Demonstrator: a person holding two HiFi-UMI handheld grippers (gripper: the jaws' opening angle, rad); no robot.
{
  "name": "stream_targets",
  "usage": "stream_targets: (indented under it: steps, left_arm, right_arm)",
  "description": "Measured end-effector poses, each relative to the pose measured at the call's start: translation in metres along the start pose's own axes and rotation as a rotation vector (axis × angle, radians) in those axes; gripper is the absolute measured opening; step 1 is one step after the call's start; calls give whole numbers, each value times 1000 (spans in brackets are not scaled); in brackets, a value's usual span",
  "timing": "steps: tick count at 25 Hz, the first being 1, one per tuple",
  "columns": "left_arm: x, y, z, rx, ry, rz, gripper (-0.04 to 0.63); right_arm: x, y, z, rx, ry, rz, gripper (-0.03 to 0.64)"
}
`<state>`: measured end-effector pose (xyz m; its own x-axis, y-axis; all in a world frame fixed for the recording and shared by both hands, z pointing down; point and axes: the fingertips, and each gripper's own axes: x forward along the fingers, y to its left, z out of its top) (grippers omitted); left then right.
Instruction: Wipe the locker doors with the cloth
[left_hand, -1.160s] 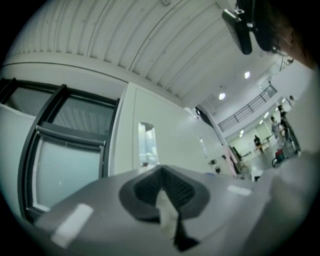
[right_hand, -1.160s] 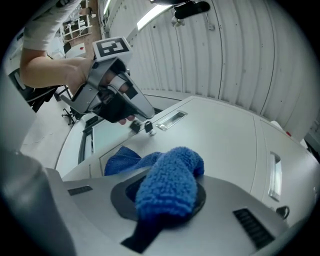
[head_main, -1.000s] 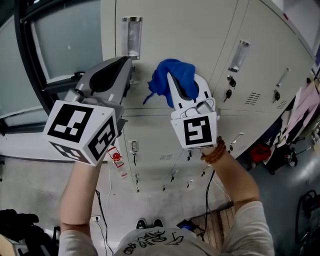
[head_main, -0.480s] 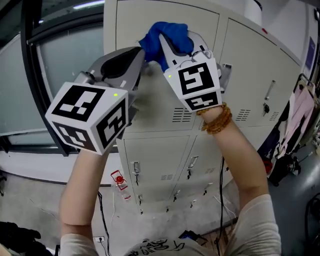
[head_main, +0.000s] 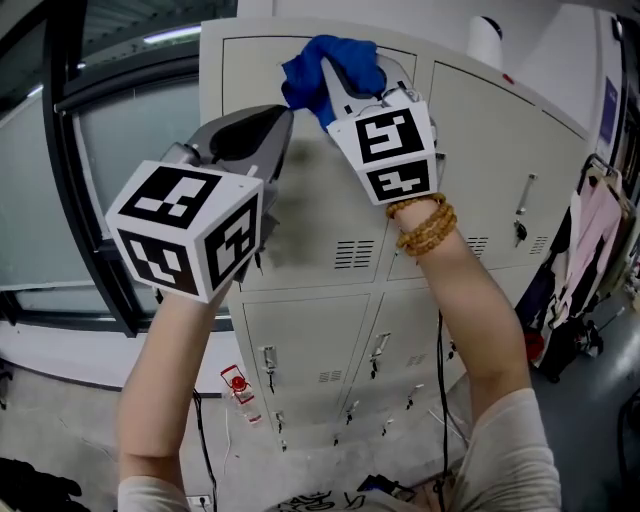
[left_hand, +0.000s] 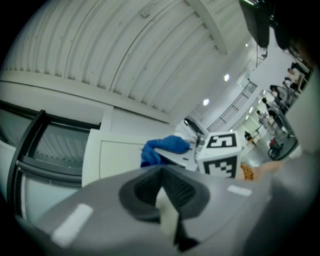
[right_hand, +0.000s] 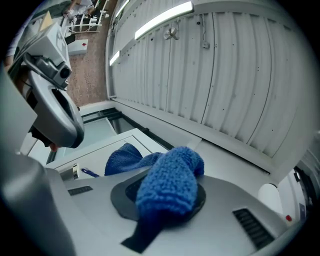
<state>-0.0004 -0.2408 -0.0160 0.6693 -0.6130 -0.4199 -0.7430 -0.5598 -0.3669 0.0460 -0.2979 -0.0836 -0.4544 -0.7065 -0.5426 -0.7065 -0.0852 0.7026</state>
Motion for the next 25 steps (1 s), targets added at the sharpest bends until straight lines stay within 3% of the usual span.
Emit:
stream_targets:
  steps: [8, 25]
  left_arm:
    - [7, -21, -30, -61, 26, -45, 2]
    - [-18, -77, -134, -128, 124, -55, 2]
  right_arm:
    - [-32, 3, -28, 45, 10, -26, 23]
    - [-137, 154, -123, 84, 91, 109, 23]
